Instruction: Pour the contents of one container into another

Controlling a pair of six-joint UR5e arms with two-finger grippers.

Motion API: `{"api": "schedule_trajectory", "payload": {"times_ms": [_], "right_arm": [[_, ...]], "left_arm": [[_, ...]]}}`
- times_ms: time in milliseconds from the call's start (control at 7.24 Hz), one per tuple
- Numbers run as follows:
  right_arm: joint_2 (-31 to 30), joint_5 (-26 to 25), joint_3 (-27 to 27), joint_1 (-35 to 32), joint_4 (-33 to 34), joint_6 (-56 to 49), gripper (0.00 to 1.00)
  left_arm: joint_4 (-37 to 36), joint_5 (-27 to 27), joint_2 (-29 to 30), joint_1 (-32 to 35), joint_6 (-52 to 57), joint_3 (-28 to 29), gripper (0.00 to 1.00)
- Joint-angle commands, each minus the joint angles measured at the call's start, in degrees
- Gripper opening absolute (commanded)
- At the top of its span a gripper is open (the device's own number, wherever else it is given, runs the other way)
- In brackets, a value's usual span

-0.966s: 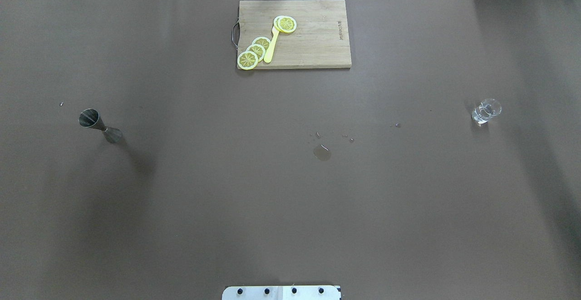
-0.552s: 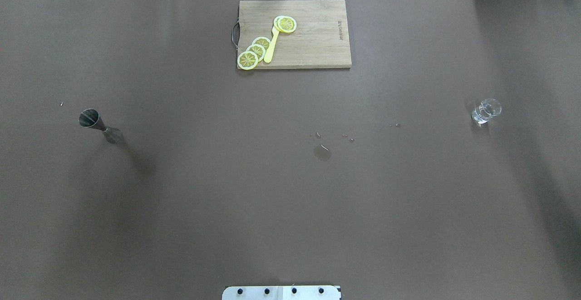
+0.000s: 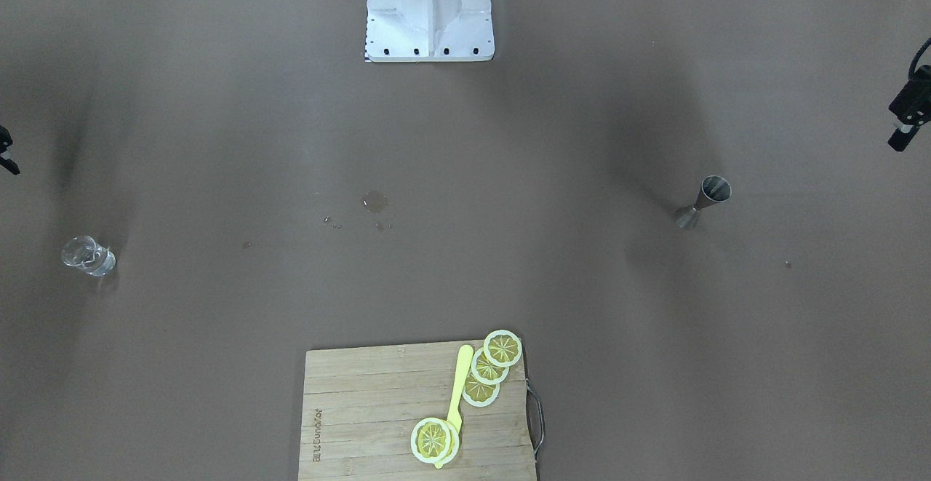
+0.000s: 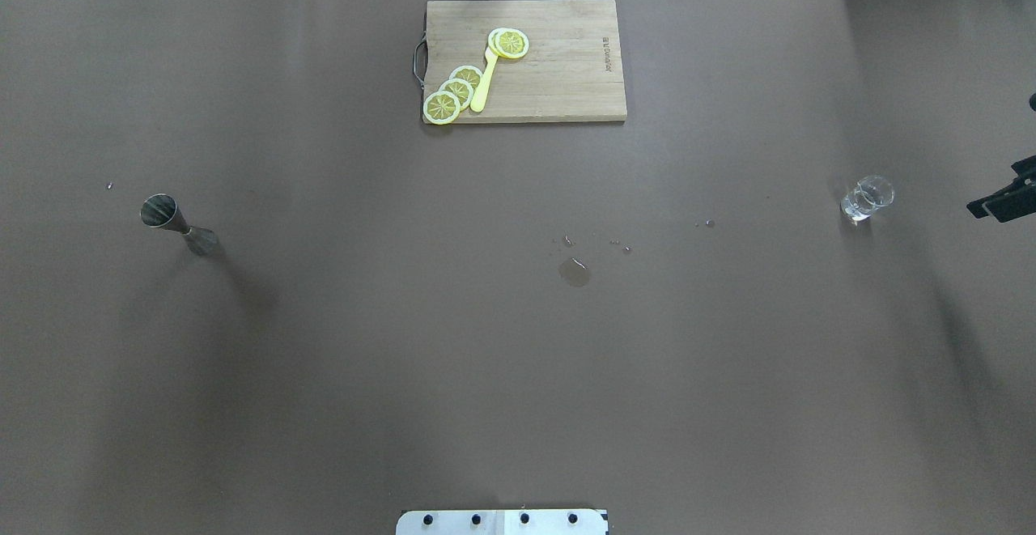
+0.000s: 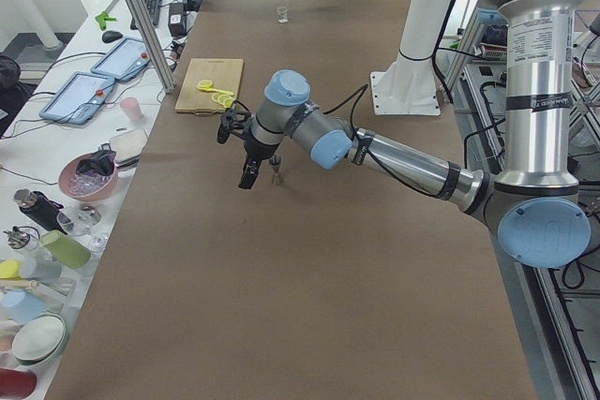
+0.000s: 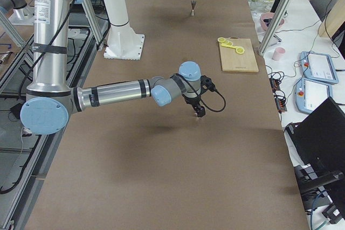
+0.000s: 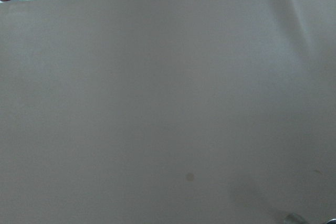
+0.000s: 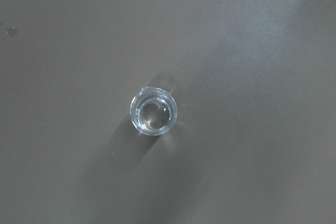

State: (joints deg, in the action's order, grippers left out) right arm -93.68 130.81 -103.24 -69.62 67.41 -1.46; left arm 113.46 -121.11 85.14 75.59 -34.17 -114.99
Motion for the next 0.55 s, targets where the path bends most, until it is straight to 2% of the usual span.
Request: {"api": "schedule_trajectory", "payload": {"times_ms": [0, 138, 276, 414], "right_arm": [[5.68, -0.12, 5.04, 2.19, -0.44, 0.14, 1.00], [7.09, -0.21, 8.11, 2.99, -3.05, 0.15, 1.00], [8.32, -0.21, 14.14, 3.34, -10.56, 0.41, 1.00], [8.86, -0.03, 17.51, 3.35, -17.59, 3.45, 1.00]], "left_arm": [[6.65, 10.05, -2.16, -5.95, -6.67, -3.04, 0.97], [9.99, 14.62, -2.43, -9.03, -9.57, -3.22, 0.97], [14.46, 19.11, -3.56, -12.37, -12.38, -3.31, 0.97], [19.29, 23.42, -5.32, -15.44, -14.58, -3.40, 0.97]]}}
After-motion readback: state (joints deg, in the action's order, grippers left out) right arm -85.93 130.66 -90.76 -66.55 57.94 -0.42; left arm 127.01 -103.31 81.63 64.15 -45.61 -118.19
